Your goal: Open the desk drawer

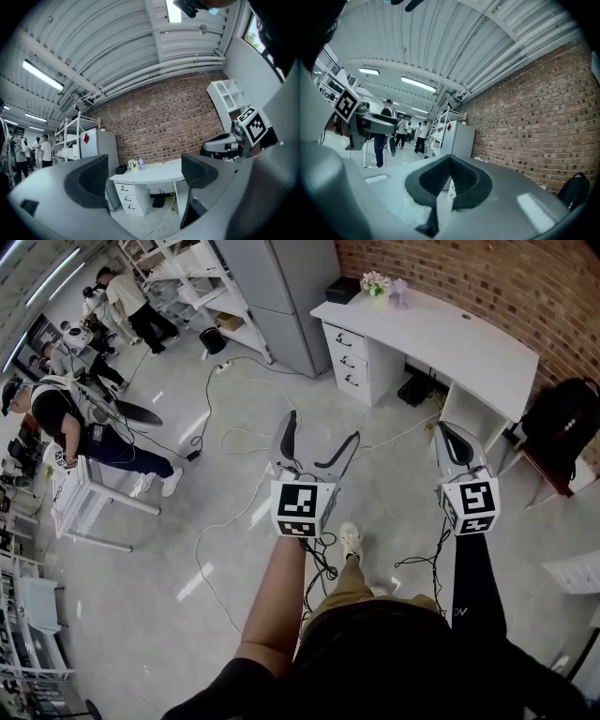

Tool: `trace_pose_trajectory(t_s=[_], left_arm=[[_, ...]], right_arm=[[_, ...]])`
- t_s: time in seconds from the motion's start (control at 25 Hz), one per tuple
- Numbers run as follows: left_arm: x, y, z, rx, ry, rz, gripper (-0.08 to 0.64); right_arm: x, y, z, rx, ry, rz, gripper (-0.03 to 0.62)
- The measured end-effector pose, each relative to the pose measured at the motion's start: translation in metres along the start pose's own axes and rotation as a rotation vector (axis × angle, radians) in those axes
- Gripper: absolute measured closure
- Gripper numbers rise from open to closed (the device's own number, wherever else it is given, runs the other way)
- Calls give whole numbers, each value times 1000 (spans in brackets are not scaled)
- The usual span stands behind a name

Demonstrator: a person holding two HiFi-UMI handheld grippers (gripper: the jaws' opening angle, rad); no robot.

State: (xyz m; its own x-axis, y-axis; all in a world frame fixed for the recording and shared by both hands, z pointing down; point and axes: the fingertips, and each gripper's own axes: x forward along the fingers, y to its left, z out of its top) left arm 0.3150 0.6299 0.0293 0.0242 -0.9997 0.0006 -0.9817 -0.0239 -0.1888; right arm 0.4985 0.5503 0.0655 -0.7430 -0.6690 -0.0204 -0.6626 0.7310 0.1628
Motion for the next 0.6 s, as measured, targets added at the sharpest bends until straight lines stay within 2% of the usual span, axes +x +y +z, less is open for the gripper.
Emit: trace_pose_trajectory(t_s=[0.24, 0.6], left_arm=[[42, 24, -12, -12, 6, -13, 97], [119, 79, -38, -37, 30, -29, 97]], right_arm=[[43, -14, -9, 4, 15, -12, 592], [136, -29, -28, 13, 43, -12, 592]])
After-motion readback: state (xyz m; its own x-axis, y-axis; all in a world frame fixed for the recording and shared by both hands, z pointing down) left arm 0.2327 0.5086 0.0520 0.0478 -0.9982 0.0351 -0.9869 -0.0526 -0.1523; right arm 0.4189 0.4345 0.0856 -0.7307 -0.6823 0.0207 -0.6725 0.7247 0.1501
